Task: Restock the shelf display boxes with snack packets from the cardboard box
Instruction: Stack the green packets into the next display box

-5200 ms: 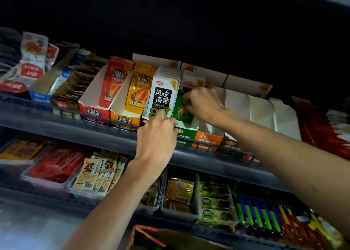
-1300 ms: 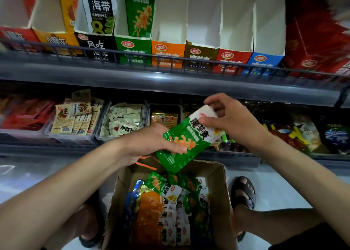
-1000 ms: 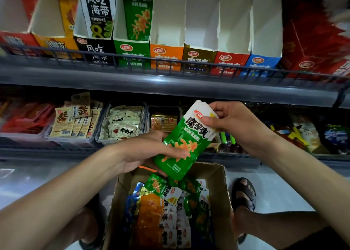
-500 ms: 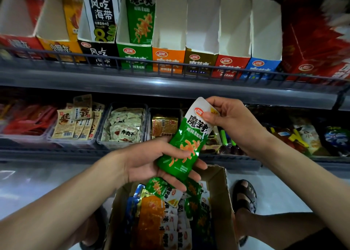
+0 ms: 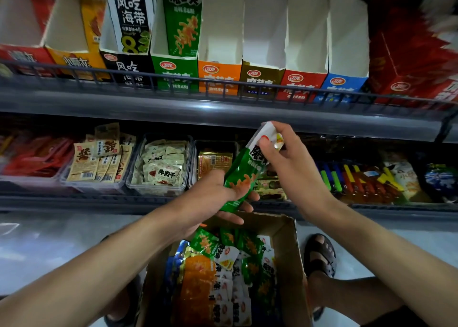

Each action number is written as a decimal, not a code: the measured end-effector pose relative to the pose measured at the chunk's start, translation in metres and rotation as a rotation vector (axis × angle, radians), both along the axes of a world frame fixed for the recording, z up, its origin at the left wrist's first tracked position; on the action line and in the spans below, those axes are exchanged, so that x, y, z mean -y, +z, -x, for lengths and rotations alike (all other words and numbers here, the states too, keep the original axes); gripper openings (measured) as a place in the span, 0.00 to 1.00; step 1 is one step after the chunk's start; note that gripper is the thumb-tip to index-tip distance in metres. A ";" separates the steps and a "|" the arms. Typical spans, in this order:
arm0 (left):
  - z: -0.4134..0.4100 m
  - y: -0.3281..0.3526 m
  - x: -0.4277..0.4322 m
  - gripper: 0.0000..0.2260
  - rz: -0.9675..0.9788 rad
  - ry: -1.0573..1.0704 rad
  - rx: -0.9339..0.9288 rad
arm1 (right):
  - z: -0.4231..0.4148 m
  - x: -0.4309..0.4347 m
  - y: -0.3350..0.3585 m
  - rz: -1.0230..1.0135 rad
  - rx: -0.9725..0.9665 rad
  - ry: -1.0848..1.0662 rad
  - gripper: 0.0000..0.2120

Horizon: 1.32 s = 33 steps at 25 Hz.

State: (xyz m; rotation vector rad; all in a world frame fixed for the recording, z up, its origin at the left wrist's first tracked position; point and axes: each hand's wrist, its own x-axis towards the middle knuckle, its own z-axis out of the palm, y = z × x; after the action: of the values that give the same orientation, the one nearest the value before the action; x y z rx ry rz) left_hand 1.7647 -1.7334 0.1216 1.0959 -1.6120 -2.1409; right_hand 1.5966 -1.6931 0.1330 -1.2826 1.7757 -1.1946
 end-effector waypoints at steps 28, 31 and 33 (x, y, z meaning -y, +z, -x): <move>0.026 -0.003 -0.009 0.16 0.482 0.071 0.207 | -0.024 -0.001 0.012 0.107 0.176 -0.234 0.14; 0.027 -0.007 -0.008 0.14 0.565 0.109 0.249 | -0.023 -0.002 0.012 0.112 0.184 -0.227 0.11; 0.026 -0.008 -0.009 0.15 0.593 0.199 0.248 | -0.023 -0.002 0.012 0.124 0.180 -0.231 0.10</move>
State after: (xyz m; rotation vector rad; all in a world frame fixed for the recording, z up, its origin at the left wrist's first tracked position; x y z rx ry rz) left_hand 1.7391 -1.7249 0.1136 1.2718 -1.9623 -1.3050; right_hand 1.6197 -1.6910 0.1453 -1.0198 1.7746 -1.5202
